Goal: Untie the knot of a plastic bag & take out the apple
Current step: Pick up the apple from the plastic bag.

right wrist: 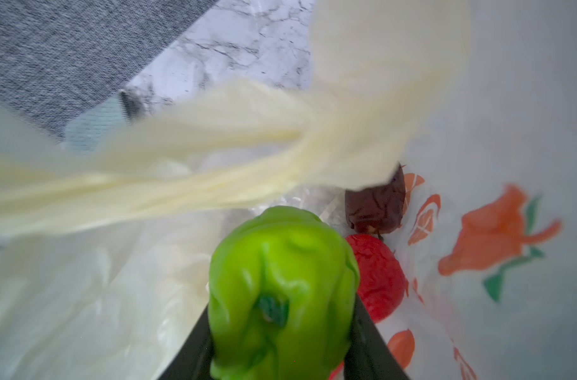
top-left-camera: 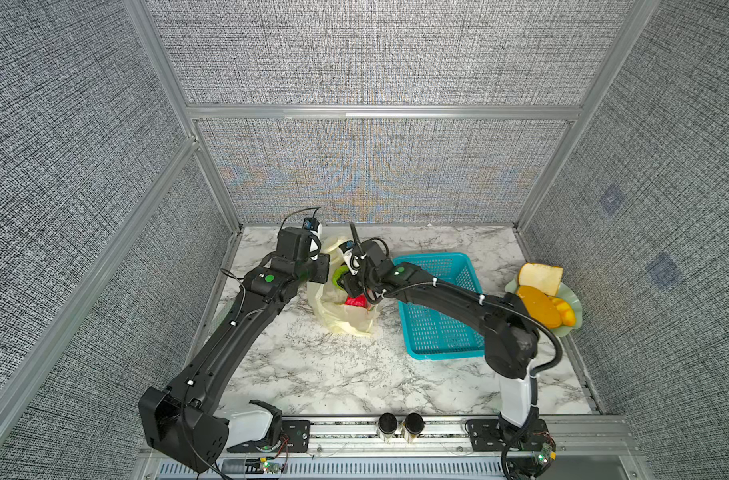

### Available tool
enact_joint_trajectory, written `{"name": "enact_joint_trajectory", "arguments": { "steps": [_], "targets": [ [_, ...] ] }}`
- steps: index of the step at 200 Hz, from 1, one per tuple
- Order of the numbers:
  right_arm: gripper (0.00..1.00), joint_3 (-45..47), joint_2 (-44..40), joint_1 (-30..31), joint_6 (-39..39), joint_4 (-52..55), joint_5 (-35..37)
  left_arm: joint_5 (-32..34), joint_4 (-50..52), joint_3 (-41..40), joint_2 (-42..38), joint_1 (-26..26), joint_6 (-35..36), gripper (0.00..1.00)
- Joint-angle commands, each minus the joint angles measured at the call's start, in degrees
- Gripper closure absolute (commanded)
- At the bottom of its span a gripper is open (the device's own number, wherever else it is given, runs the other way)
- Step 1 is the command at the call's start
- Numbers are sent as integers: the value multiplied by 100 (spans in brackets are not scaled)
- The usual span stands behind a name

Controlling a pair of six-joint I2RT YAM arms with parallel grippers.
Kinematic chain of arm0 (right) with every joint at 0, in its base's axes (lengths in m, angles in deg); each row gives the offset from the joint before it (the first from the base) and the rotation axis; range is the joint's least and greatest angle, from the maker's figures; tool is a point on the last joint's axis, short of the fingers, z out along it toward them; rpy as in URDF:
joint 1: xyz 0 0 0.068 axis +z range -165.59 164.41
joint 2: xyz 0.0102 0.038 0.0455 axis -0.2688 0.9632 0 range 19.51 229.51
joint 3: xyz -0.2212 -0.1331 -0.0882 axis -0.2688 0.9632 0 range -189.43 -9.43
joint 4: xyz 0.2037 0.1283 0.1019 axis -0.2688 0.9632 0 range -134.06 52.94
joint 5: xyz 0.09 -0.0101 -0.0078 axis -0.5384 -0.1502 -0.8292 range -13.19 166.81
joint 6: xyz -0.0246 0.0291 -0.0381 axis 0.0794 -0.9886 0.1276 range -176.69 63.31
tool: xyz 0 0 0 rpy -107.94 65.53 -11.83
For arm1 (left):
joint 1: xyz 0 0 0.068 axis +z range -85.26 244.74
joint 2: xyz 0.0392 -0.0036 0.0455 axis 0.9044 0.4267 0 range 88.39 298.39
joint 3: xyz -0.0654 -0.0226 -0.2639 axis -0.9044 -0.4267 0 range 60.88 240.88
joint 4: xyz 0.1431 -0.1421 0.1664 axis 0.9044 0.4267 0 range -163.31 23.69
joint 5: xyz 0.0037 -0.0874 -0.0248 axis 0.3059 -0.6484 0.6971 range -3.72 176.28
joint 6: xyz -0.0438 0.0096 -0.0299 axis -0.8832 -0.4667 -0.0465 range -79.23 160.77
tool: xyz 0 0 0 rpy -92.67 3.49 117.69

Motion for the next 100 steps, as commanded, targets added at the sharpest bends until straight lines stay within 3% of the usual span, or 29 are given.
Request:
{"name": "enact_joint_trajectory", "arguments": {
  "steps": [1, 30, 51, 74, 100],
  "targets": [
    [72, 445, -607, -29, -18, -522, -600, 79, -91, 97, 60, 27, -46, 100],
    [72, 1046, -1530, -64, -71, -532, -600, 30, -148, 86, 89, 26, -27, 100],
    [72, 1535, -2109, -246, -162, -951, -1525, -14, -179, 42, 126, 25, -28, 100],
    [72, 1409, -2260, -437, -343, -654, -2158, -15, -203, 12, 153, 28, -37, 100],
    [72, 1751, -2970, -592, -587, -842, -1910, 59, -154, 14, 118, 28, -15, 100]
  ]
}}
